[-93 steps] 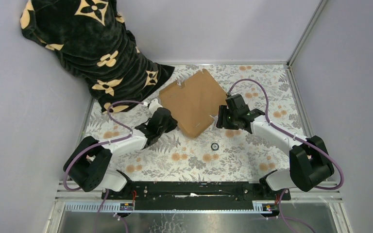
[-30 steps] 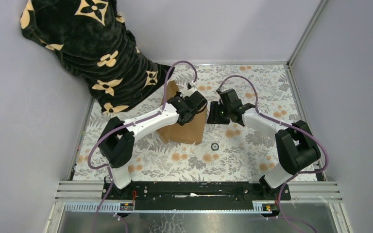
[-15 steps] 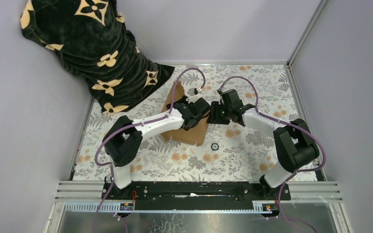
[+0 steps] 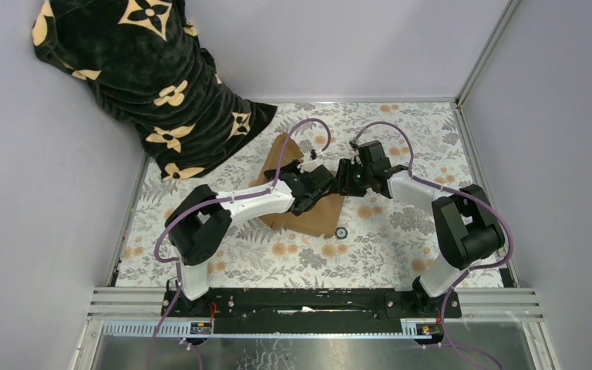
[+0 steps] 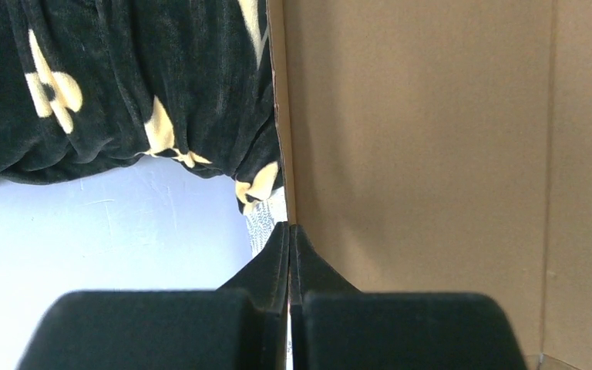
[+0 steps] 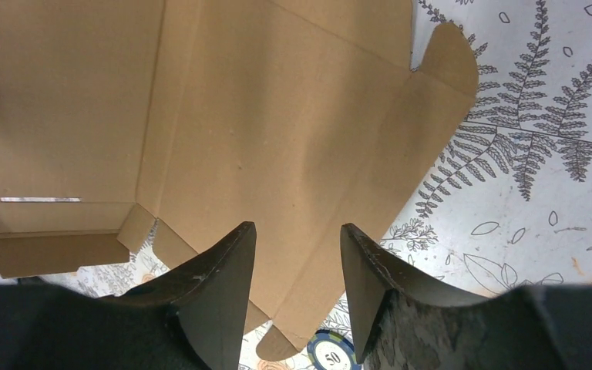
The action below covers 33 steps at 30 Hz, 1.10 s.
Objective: Fold the paper box
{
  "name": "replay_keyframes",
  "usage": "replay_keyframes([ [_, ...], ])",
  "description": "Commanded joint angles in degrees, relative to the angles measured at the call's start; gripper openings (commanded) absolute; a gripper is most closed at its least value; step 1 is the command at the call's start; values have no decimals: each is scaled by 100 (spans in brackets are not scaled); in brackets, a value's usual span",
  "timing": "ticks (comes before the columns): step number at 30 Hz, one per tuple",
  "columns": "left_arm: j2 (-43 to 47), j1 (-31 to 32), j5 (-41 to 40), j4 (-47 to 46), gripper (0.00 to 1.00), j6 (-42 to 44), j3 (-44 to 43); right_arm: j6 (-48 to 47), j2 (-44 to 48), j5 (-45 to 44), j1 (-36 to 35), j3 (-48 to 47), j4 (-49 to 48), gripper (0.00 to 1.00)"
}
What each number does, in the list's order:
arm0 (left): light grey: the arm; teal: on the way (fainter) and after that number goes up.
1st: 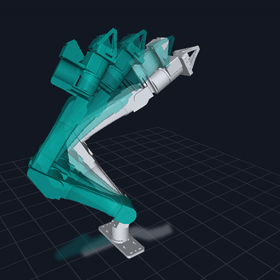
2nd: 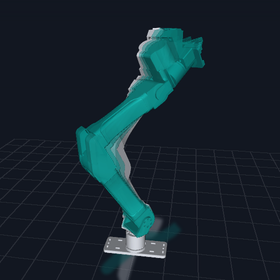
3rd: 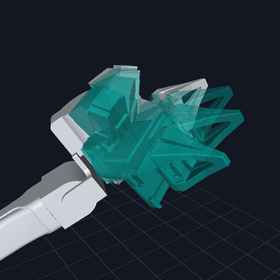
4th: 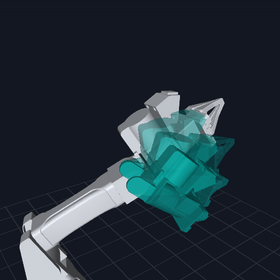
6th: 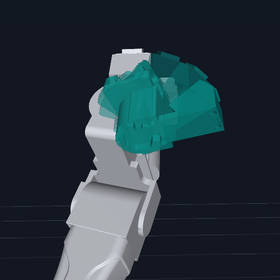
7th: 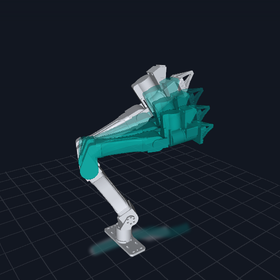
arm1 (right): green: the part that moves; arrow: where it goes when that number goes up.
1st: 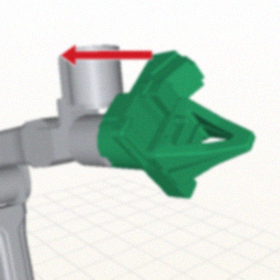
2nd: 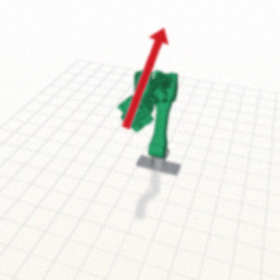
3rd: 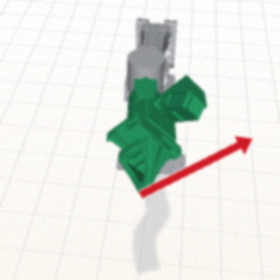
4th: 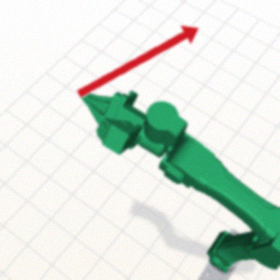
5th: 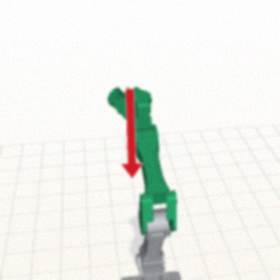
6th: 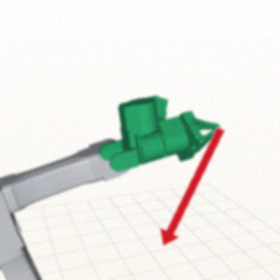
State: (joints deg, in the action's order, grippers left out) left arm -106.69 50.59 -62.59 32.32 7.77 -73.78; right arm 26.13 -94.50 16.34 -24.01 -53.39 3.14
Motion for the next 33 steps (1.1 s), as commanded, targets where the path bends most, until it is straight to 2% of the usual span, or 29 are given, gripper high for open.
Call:
replay_keyframes([
  [1, 177, 69, -287, -471, 0, 228, 171, 104, -85, 427, 124, -227, -252, 52],
  [9, 395, 72, -444, -741, 0, 621, 182, 162, -177, 625, 186, -306, -259, 52],
  [22, 790, 68, -513, -1129, 0, 1080, 471, 513, -255, 1209, 403, -141, -1010, 52],
  [33, 988, 68, 61, -1386, 0, 1244, 870, 1412, -1273, 2421, 711, -1348, -1855, 47],
])
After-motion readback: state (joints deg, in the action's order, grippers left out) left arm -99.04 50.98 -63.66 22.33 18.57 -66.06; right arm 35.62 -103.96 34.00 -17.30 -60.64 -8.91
